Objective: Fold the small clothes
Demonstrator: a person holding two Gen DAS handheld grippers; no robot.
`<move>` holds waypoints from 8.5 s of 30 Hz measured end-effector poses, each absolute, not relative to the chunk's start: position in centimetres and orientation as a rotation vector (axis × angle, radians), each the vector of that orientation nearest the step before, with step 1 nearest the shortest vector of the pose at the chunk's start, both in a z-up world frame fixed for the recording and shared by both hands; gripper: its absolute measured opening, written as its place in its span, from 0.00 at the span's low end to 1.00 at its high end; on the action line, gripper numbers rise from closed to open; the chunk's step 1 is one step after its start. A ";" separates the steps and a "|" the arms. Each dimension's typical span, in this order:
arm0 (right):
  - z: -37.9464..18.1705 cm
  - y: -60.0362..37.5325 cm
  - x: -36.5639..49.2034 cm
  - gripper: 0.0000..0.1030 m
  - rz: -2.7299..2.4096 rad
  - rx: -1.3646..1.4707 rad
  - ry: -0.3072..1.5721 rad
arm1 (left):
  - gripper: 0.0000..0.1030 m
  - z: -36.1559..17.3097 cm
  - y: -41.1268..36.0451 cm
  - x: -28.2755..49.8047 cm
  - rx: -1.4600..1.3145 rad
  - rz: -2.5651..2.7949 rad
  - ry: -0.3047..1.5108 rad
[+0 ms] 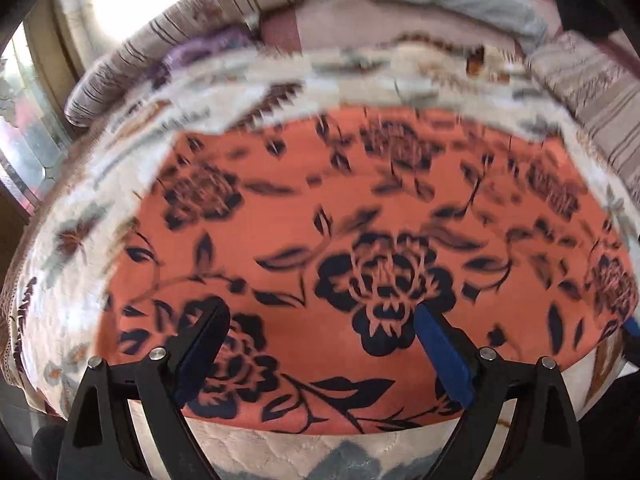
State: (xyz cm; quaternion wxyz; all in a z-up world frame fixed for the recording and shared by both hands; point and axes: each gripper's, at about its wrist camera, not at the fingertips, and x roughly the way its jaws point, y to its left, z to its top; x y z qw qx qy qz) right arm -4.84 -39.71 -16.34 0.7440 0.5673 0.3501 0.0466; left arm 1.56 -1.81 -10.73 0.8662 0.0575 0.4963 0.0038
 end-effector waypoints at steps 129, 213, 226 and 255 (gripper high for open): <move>-15.7 -19.7 7.2 0.68 0.652 0.856 1.114 | 0.81 -9.6 14.4 1.2 -0.136 0.146 0.978; -9.5 -17.1 6.8 0.79 0.726 0.896 0.972 | 0.74 -7.5 17.4 0.4 -0.159 0.071 1.037; -10.3 -14.4 2.1 0.84 0.742 0.744 1.030 | 0.74 -7.2 17.2 -0.8 -0.167 0.090 1.040; -12.5 -21.7 2.9 0.84 0.610 0.890 0.970 | 0.74 -7.2 17.6 0.0 -0.177 0.095 1.038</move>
